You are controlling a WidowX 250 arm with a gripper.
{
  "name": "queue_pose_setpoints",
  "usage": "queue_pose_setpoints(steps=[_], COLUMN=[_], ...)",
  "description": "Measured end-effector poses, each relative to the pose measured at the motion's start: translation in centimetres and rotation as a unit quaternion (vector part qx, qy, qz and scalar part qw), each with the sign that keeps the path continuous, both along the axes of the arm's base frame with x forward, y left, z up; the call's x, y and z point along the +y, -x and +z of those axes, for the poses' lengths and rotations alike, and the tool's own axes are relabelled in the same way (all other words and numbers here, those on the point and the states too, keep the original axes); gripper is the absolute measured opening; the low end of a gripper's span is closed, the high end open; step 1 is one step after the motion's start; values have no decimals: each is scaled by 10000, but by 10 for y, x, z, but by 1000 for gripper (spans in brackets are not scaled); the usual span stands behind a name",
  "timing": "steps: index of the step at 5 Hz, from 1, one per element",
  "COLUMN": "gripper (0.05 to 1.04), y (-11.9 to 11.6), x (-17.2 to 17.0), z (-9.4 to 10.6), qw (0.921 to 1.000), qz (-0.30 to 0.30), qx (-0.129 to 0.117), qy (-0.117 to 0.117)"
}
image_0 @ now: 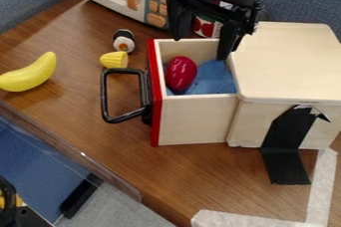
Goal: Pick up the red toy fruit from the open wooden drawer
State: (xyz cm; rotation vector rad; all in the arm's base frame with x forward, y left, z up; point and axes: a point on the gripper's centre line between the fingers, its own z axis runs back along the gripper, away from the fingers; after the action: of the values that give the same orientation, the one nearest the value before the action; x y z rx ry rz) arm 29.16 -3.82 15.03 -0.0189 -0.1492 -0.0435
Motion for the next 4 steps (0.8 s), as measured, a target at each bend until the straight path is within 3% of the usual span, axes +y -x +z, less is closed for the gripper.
queue_pose_setpoints(steps=[1, 2, 3, 4], gripper=[1000, 1000, 1000, 1000], y=[1, -6, -14, -21], x=[0, 6, 18, 30], z=[-10, -19, -39, -50], qw=[9999, 9998, 9989, 9985], qz=[8, 134, 286, 354], qx=[160, 159, 338, 312], qy=[-20, -30, -159, -280])
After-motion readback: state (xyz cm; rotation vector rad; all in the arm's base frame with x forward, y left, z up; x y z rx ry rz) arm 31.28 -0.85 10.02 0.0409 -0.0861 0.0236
